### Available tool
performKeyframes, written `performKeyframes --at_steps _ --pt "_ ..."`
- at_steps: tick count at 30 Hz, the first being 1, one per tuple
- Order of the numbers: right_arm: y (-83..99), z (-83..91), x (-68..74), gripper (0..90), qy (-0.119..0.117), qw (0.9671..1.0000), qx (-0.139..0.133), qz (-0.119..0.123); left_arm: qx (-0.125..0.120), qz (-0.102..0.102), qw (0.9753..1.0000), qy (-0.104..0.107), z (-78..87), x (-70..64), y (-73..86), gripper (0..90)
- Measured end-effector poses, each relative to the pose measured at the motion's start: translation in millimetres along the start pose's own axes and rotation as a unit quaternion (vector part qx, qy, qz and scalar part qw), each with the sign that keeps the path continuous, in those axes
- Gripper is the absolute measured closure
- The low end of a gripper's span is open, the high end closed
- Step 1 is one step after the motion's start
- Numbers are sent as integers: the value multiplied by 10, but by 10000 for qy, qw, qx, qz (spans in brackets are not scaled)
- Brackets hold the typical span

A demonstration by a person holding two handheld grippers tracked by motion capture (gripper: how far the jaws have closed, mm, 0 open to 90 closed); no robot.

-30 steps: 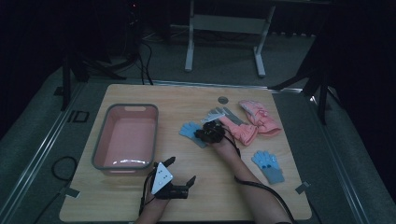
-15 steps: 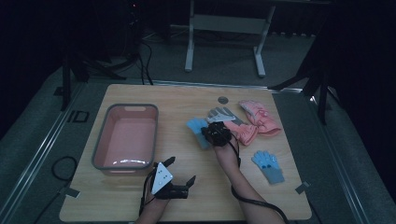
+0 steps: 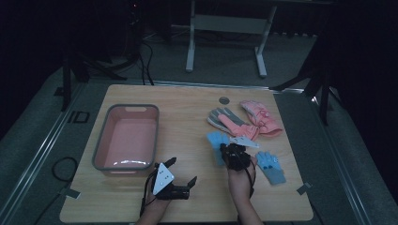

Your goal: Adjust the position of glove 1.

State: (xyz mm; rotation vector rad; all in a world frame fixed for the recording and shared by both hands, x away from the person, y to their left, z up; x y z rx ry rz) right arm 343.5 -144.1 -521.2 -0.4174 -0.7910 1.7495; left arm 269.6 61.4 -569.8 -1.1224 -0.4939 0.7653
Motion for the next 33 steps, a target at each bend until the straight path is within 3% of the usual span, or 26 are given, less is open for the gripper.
performKeyframes --at_steps 6,9,13,19,22,26,29,30,32,33 --pt "181 -49 -21 887 157 9995 45 -257 -7 -13 10000 13 -1 -2 -1 13" --pt "269 -177 -70 886 198 9982 198 -522 -2 -48 10000 9 1 -6 0 13" --pt "347 -275 -65 885 358 9977 320 -485 -7 10 10000 26 0 2 -1 13" --pt "443 -399 -29 864 357 9975 390 -465 -7 -3 10000 32 -1 0 -1 13" --pt "425 -389 -34 744 264 9979 361 -475 -1 12 10000 37 -1 3 -1 13" --pt "293 -216 -36 668 265 9995 166 13 -1 18 10000 39 0 6 -1 13" --pt "116 -24 -136 662 -112 9998 -100 161 2 -3 10000 43 -2 2 -1 13" --pt "58 38 -169 652 -259 9990 -195 309 -1 -4 10000 42 -2 1 -1 13" --pt "-23 149 -265 653 -174 9969 -360 681 5 5 10000 38 -3 1 -1 13" --pt "-54 193 -316 654 -264 9947 -409 906 5 13 10000 39 -3 2 -1 13"
Point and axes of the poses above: each handheld gripper's, and its own axes: z roughly backward along the jaws, y roughly out of its underside, x roughly to its left, the point moved 4 cm from there along -z, roughly forward along the jaws, and after that the axes turned 9 degrees about x, right-handed, at the moved point
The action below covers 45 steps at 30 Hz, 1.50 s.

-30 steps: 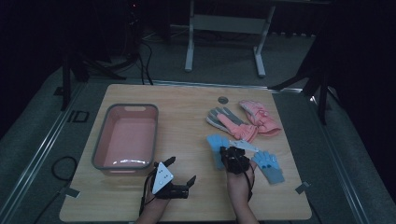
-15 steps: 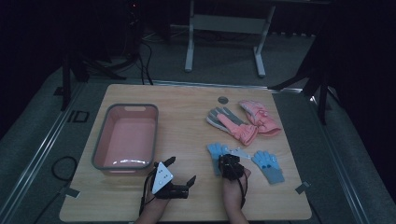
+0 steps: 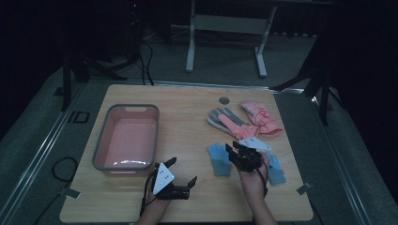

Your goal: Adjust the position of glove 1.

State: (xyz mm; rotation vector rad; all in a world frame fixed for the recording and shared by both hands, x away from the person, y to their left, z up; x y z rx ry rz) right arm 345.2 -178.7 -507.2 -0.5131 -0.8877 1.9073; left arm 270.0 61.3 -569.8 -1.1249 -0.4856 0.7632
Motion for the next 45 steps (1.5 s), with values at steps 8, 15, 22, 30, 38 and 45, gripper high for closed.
performKeyframes --at_steps 8,15,22,30,38,45 --pt "125 250 -671 673 -448 9963 201 700 -9 15 10000 -22 -1 0 -1 13" --pt "466 380 -1161 670 -499 9909 594 1096 -9 -1 10000 -42 0 -4 0 13" --pt "826 315 -1381 654 -581 9919 866 731 5 -51 10000 -66 0 -8 0 13" --pt "1053 159 -1374 692 -572 9918 983 581 -7 -19 10000 -52 0 -6 0 13" --pt "976 224 -1192 870 82 9966 819 -33 -26 14 10000 -65 2 -2 0 13" --pt "677 357 -988 871 682 9933 399 -845 -34 -5 10000 -65 4 -7 1 13"
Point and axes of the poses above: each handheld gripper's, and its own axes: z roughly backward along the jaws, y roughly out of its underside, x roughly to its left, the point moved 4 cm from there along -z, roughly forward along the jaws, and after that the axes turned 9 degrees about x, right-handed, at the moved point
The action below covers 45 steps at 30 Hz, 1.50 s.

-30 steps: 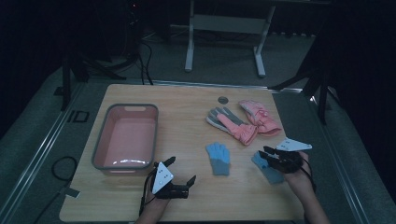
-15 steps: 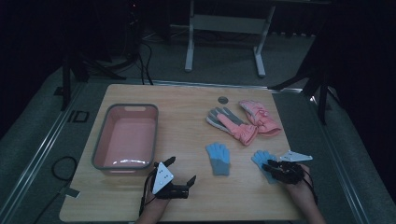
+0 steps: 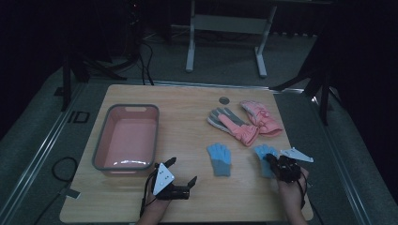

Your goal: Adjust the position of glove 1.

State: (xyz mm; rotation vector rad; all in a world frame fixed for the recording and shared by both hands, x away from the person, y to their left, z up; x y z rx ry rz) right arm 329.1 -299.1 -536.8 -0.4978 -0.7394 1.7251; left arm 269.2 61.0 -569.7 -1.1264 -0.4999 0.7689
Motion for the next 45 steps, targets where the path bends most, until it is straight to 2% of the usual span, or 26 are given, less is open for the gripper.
performKeyframes --at_steps 1,2,3,5,7,9,10,16,19,23,25,26,27,30,31,32,33,35,38,40,41,44,45 --pt "-2 -4 42 871 -77 9999 -2 -134 -2 4 10000 1 0 0 0 13" --pt "-2 -15 76 871 -29 9999 24 -119 -2 6 10000 6 -1 1 0 13" --pt "1 -27 118 871 140 9999 -4 -74 -1 5 10000 8 -1 1 0 13" --pt "6 -73 190 871 120 9999 55 -96 0 -3 10000 8 -1 2 0 13" --pt "-5 -118 233 871 159 9999 55 21 0 5 10000 6 -1 1 0 13" --pt "-8 -136 244 871 163 9998 67 22 -3 4 10000 6 0 1 0 13" --pt "-6 -219 270 870 87 9998 167 98 -3 -1 10000 8 1 0 0 13" --pt "65 -337 233 867 90 9992 361 116 13 -8 10000 16 -2 0 -1 13" --pt "134 -444 234 854 0 9980 602 200 12 -16 10000 21 -2 -1 0 13" --pt "136 -449 227 837 -22 9980 599 198 24 -38 10000 23 -3 -3 -1 13" --pt "116 -421 221 777 -58 9981 575 219 9 -24 10000 29 -2 -2 0 13" --pt "74 -352 207 716 -39 9984 464 324 9 -26 10000 27 -2 -2 0 13" --pt "49 -314 194 694 -34 9985 395 386 14 -32 10000 28 -2 -3 0 13" --pt "-26 -217 128 677 -11 9963 396 765 19 -49 10000 29 -3 -8 0 13" --pt "-39 -192 98 677 -82 9955 396 852 12 -58 10000 26 -2 -8 -1 13" --pt "-46 -169 49 675 -253 9948 427 890 10 -53 10000 24 -2 -8 0 13" --pt "-45 -167 34 671 -296 9946 462 877 15 -51 10000 25 -2 -6 -1 13" --pt "-27 -181 -10 646 -559 9934 500 866 25 -47 10000 19 -3 -2 -1 13" --pt "36 -228 -8 625 -819 9919 502 827 24 -47 10000 15 -3 -3 -1 13" --pt "85 -262 8 626 -767 9921 522 839 31 -56 10000 14 -3 -2 -1 13" --pt "125 -291 24 624 -816 9915 545 853 30 -52 10000 13 -3 -1 -1 13" --pt "211 -359 37 628 -642 9909 632 997 25 -38 10000 21 -2 -1 -1 13" --pt "225 -364 35 653 -622 9912 584 1010 27 -41 10000 20 -2 -2 0 13"
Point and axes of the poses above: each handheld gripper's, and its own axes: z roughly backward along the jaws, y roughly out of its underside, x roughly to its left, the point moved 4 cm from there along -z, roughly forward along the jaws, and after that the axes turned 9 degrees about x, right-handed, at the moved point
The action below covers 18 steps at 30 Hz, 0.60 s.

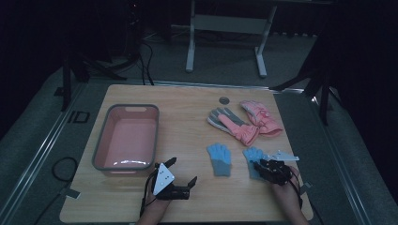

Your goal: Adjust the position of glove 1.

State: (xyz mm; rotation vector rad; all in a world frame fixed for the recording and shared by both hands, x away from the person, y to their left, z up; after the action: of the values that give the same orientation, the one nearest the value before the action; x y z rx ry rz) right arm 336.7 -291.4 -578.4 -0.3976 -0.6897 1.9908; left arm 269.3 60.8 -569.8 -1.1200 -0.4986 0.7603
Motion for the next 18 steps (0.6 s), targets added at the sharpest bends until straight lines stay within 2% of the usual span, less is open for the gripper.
performKeyframes --at_steps 5,10,11,14,18 --pt "48 -16 37 799 174 9996 -209 72 7 -14 10000 0 -1 -2 0 13" --pt "40 -12 52 857 198 9996 -204 -87 1 1 10000 -4 -1 0 0 13" --pt "9 52 66 865 168 9993 -242 -229 -3 3 10000 -4 0 0 0 13" --pt "-87 204 96 868 293 9985 -437 -155 -4 10 10000 -7 -1 0 0 13" --pt "-281 413 109 869 248 9970 -694 -245 -3 0 10000 -12 0 -2 0 13"
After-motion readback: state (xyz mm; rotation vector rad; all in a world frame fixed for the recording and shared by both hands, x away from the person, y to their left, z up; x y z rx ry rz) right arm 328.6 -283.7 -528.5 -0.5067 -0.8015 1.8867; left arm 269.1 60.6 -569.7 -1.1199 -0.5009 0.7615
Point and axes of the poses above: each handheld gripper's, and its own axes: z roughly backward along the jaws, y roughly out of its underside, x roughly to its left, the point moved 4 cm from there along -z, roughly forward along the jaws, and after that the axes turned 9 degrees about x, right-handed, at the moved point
